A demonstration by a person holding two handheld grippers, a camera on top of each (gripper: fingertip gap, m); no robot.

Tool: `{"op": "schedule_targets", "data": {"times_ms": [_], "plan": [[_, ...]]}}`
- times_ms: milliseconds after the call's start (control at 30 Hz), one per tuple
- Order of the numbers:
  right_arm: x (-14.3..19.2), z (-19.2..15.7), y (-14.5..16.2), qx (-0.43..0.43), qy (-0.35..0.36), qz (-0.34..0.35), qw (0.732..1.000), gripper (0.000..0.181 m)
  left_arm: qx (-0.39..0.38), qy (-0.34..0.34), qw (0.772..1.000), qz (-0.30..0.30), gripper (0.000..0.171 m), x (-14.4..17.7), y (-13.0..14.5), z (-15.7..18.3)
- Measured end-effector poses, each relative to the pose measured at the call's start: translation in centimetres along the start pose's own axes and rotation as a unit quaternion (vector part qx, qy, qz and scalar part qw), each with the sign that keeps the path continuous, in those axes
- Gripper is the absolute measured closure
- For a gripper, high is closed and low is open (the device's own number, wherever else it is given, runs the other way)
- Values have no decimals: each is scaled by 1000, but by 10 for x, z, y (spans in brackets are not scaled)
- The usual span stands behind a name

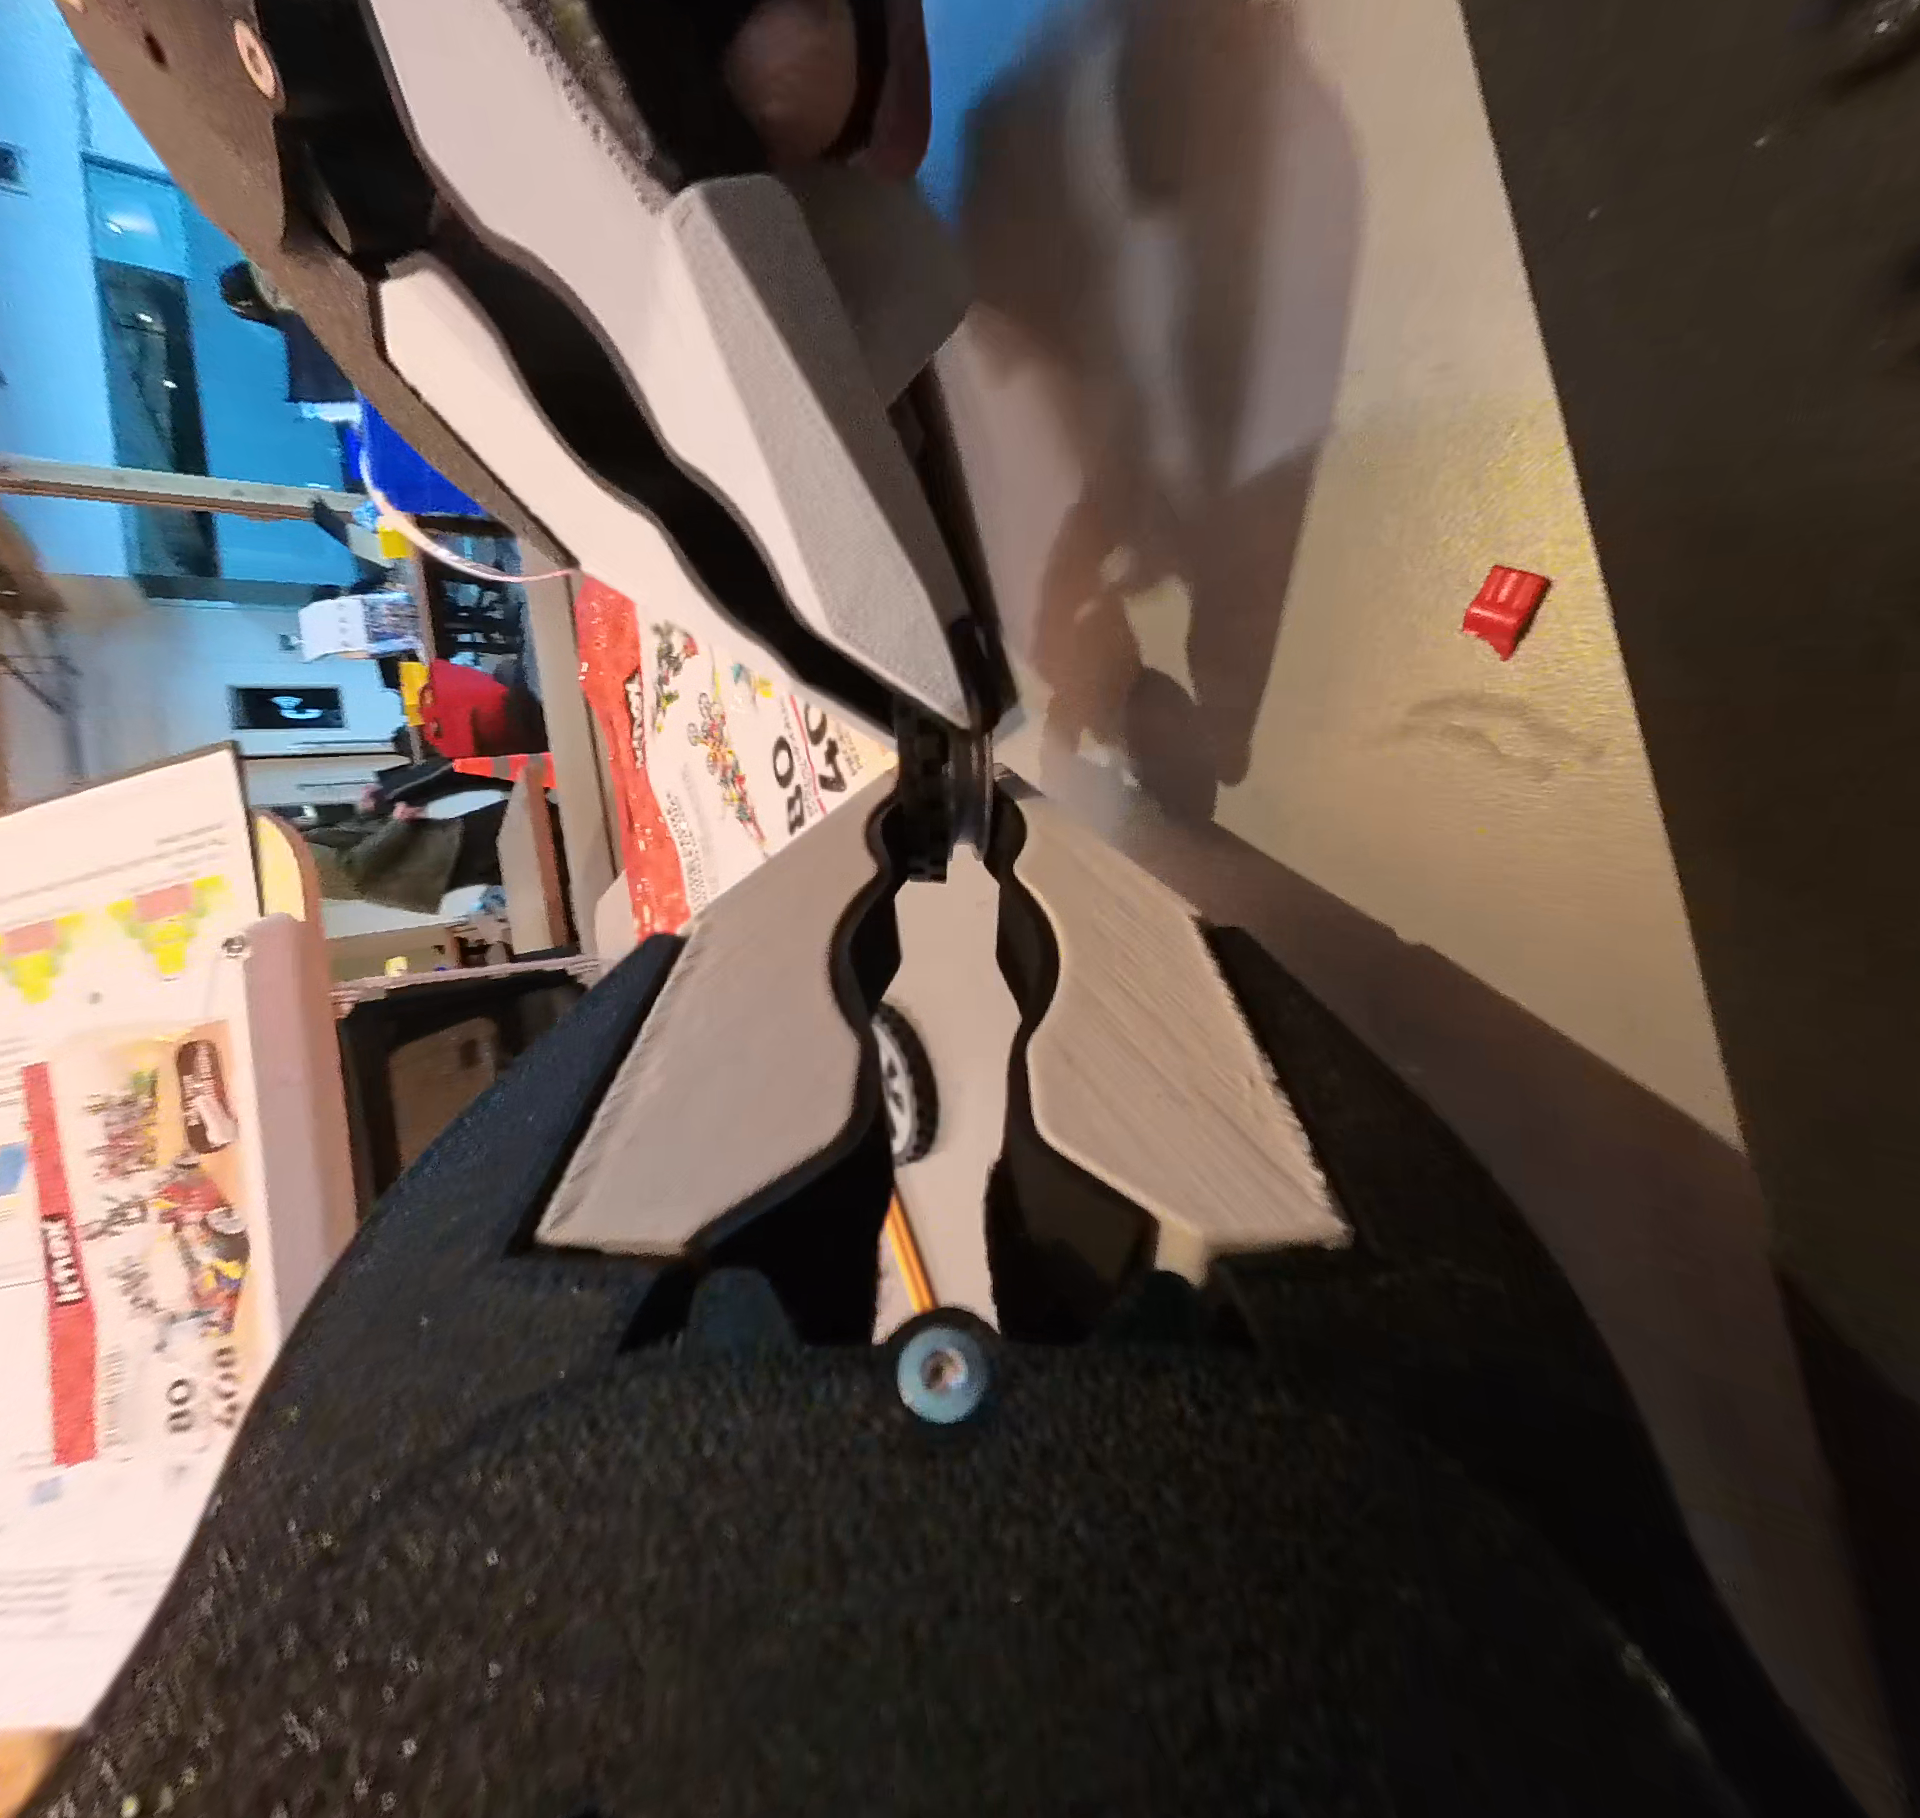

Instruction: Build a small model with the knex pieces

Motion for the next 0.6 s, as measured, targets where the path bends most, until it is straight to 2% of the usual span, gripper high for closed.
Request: {"op": "schedule_targets", "data": {"times_ms": [233, 333, 400, 600], "plan": [[2, 3, -3, -35, -21, 39, 998, 177, -23, -33, 999, -4, 163, -2, -1, -3], [0, 6, -5, -19, -5, 44, 999, 178, 5, -22, 1000, -6, 163, -3, 3, -4], [-3, 5, -8, 2, 5, 42, 999, 178, 63, 7, 998, 10, 164, -4, 1, -3], [-2, 3, -12, 58, 41, 21, 997, 179, 164, 62, 984, 35, 164, -3, -2, -3]]}}
Point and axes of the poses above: each gripper's, where its closed fingertips meet, x back along the fingers, y out of its underside, z = x × y across the jaws, the point moved 3 cm from there along x, back along the fingers, and after that the axes turned 8 degrees about -y, right-handed, at the moved point
